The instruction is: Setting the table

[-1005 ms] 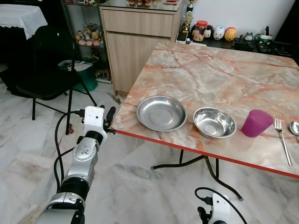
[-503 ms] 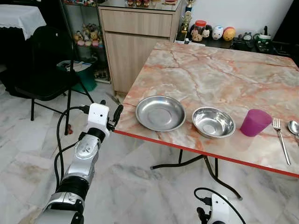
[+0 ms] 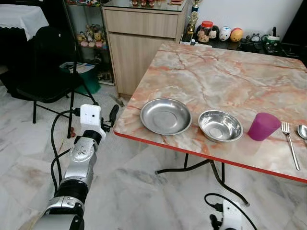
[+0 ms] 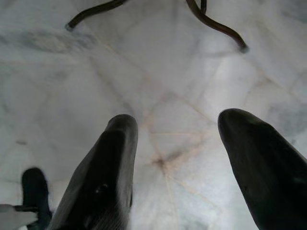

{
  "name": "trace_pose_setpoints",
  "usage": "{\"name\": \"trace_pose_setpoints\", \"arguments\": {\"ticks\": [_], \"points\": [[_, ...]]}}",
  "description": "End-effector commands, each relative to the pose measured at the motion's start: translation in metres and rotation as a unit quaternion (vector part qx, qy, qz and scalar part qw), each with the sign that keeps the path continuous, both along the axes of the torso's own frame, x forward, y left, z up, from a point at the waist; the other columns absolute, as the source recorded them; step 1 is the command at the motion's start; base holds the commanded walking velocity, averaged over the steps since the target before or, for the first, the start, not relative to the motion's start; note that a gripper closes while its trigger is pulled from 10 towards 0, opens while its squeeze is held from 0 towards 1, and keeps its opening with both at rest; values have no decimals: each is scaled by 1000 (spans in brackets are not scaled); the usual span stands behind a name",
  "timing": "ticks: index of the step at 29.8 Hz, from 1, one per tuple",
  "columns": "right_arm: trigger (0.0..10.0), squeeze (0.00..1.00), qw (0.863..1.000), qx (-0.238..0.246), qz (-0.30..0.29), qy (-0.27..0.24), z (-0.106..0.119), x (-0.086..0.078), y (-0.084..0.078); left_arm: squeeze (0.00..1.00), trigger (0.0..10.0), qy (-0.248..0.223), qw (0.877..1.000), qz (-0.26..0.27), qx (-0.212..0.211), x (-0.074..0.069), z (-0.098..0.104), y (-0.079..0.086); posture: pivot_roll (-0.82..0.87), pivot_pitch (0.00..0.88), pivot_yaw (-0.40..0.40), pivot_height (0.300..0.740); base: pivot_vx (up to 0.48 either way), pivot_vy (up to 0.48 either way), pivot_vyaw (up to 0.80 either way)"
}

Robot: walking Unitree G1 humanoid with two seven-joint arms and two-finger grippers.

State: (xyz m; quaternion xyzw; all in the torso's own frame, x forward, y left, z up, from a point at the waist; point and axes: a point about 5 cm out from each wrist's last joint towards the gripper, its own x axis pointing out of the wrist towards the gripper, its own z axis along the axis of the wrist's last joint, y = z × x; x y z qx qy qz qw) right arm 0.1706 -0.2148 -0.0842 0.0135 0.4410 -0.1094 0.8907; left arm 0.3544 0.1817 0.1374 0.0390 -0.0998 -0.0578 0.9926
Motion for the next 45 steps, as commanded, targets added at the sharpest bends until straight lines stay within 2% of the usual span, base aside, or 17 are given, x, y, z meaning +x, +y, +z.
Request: {"name": "trace_pose_setpoints", "arguments": {"ticks": [1, 7, 12, 18, 25, 32, 45], "points": [[10000, 0, 1000, 0, 1, 4, -2, -7, -3, 0, 10000, -12, 1000, -3, -1, 2, 8, -1, 63, 0, -37, 740, 0, 0, 0], [10000, 0, 1000, -3, -5, 10, -6, -27, -18, 0, 10000, -8, 1000, -2, -10, 1, 7, 1, 54, 0, -34, 740, 0, 0, 0], [10000, 0, 1000, -1, -22, 14, -8, -37, -22, 0, 10000, 7, 1000, 1, -30, 2, 4, 3, 55, 0, -28, 740, 0, 0, 0], [10000, 0, 999, 11, -28, 14, -9, -36, -18, 0, 10000, 6, 999, 14, -29, 2, 4, 7, 55, 0, -28, 740, 0, 0, 0], [10000, 0, 999, 24, -22, 6, -8, -28, -9, 0, 10000, 11, 999, 2, -30, 1, 4, 7, 63, 0, -32, 740, 0, 0, -635], [10000, 0, 999, 30, -30, 2, -8, -29, -11, 0, 10000, 12, 999, -3, -31, 1, 3, 5, 60, 0, -31, 740, 0, 0, -629], [10000, 0, 999, 25, -29, 3, -8, -28, -11, 0, 10000, -9, 998, -19, -51, 1, 12, 4, 63, 0, -32, 740, 39, 0, 0]]}}
